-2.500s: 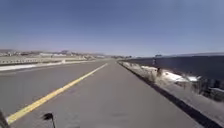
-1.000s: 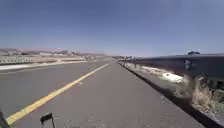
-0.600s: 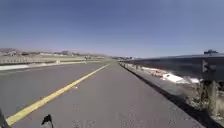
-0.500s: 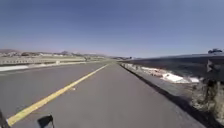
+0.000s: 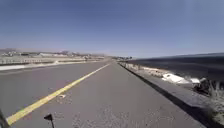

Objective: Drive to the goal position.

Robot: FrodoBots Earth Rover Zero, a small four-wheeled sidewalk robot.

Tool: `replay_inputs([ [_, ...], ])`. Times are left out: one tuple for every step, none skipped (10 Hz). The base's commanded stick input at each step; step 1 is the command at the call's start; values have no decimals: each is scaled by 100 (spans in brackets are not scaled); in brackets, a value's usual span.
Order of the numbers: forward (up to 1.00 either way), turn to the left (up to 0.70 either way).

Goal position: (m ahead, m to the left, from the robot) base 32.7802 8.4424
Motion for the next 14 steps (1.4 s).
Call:
replay_inputs([
  [85,0],
  [85,0],
  [85,0],
  [85,0],
  [85,0],
  [85,0],
  [85,0],
  [85,0],
  [85,0],
  [85,0],
  [85,0],
  [85,0],
  [85,0],
  [85,0],
])
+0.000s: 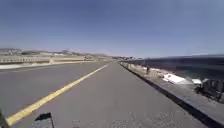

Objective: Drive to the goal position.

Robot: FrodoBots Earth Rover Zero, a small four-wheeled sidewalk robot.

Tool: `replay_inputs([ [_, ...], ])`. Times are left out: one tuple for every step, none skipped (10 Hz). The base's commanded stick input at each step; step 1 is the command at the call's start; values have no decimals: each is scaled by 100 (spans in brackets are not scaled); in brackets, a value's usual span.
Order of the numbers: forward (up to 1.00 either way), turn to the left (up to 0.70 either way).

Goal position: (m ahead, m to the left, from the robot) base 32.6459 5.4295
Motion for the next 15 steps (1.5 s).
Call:
replay_inputs([
  [85,0],
  [85,0],
  [85,0],
  [85,0],
  [85,0],
  [85,0],
  [85,0],
  [85,0],
  [85,0],
  [85,0],
  [85,0],
  [85,0],
  [85,0],
  [85,0],
  [85,0],
])
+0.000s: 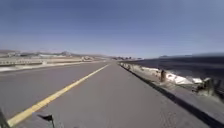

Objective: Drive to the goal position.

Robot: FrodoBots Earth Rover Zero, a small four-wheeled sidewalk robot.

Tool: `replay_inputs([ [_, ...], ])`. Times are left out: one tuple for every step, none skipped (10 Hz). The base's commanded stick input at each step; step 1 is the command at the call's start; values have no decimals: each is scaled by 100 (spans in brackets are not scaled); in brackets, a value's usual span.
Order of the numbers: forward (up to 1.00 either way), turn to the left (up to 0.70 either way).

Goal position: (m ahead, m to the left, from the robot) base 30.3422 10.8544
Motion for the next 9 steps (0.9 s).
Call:
replay_inputs([
  [85,0],
  [85,0],
  [85,0],
  [85,0],
  [85,0],
  [85,0],
  [85,0],
  [85,0],
  [85,0],
])
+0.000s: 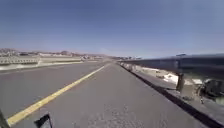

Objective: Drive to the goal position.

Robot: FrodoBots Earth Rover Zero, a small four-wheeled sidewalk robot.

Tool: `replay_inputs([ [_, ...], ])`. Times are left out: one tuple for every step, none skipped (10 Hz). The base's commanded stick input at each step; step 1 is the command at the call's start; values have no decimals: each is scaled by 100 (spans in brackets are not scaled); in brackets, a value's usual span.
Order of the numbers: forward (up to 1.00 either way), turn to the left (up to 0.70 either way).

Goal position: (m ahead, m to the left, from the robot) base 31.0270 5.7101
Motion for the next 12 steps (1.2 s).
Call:
replay_inputs([
  [85,0],
  [85,0],
  [85,0],
  [85,0],
  [85,0],
  [85,0],
  [85,0],
  [85,0],
  [85,0],
  [85,0],
  [85,0],
  [85,0],
])
